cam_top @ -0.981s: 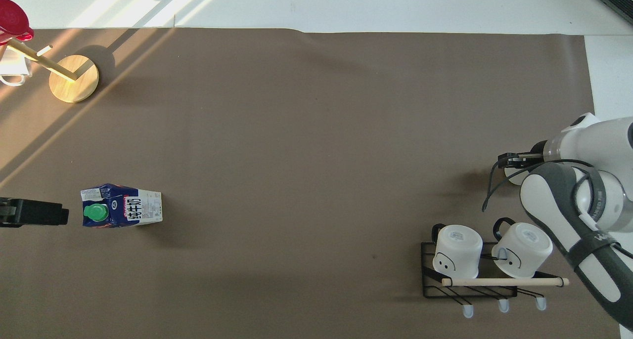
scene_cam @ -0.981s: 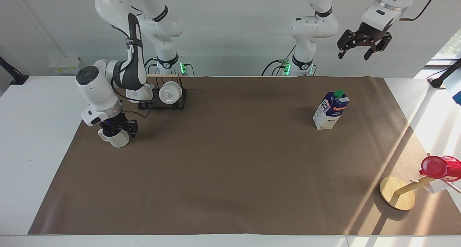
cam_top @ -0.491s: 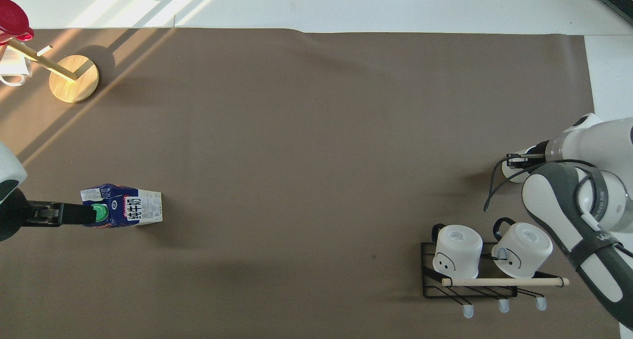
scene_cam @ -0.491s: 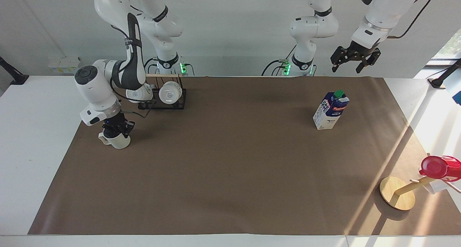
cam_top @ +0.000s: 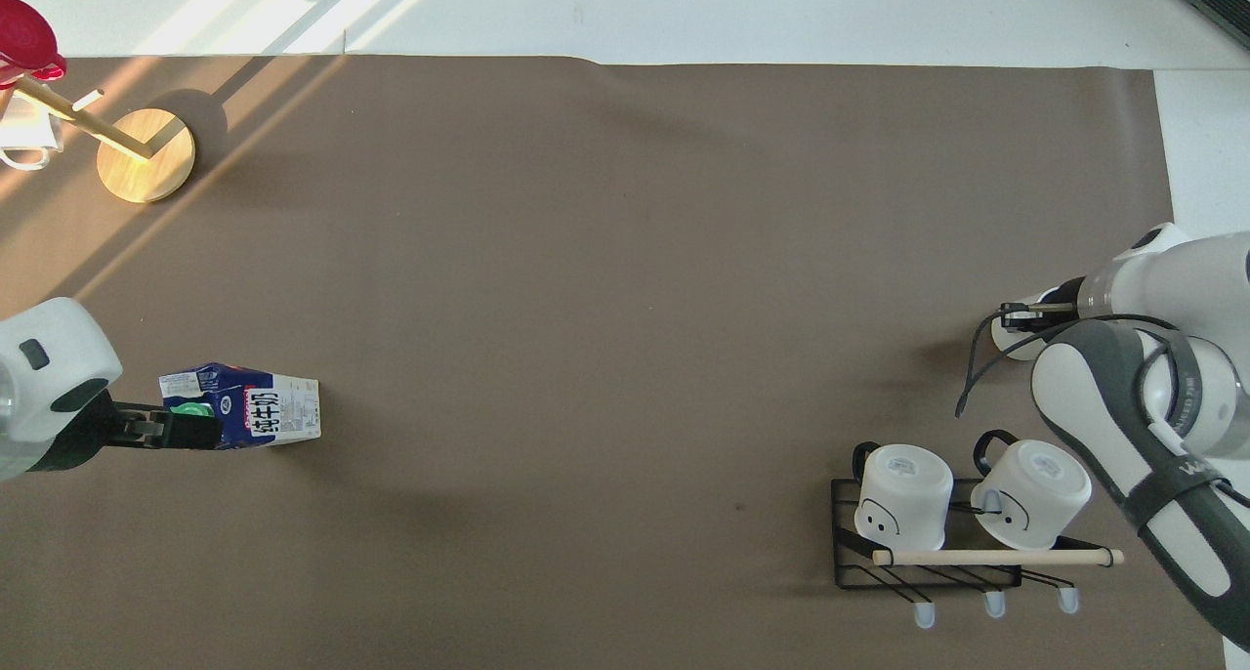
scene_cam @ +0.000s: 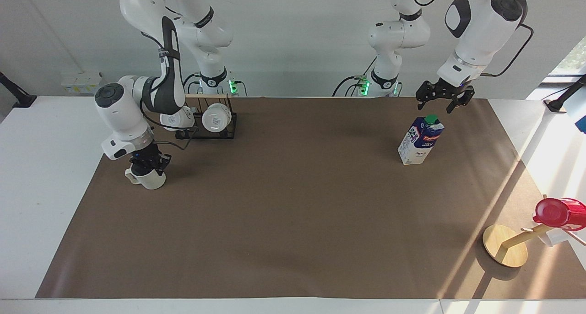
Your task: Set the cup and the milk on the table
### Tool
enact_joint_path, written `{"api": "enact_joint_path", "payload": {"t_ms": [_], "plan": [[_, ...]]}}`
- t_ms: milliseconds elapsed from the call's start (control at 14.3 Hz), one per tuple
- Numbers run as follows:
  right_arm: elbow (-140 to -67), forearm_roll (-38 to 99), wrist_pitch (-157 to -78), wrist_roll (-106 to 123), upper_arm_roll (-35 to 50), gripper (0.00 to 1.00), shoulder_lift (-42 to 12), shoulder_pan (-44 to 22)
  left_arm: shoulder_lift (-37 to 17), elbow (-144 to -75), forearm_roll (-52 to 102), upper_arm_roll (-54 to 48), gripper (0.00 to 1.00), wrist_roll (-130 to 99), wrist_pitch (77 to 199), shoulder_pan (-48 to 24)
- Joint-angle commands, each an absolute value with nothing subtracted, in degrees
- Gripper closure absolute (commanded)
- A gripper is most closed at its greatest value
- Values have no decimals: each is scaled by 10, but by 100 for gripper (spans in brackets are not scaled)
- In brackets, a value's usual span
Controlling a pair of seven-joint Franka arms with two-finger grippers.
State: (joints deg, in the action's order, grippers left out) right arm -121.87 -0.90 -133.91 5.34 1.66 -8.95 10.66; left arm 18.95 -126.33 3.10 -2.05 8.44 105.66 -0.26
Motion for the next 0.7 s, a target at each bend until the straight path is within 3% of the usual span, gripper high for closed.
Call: {"api": "enact_joint_path", "payload": {"t_ms": [0, 280, 631], "plan": [[-1192, -11, -1328, 66, 20, 100, -93, 113, 220, -1322, 22, -25, 0, 95, 1110, 6], [-1116, -11, -1250, 52, 25, 100, -94, 84, 217, -1348, 22, -25, 0, 95, 1155, 6], [-1029, -39, -1173, -121, 24, 100, -116, -32, 212, -1363, 22, -25, 0, 91, 1179, 7]]}}
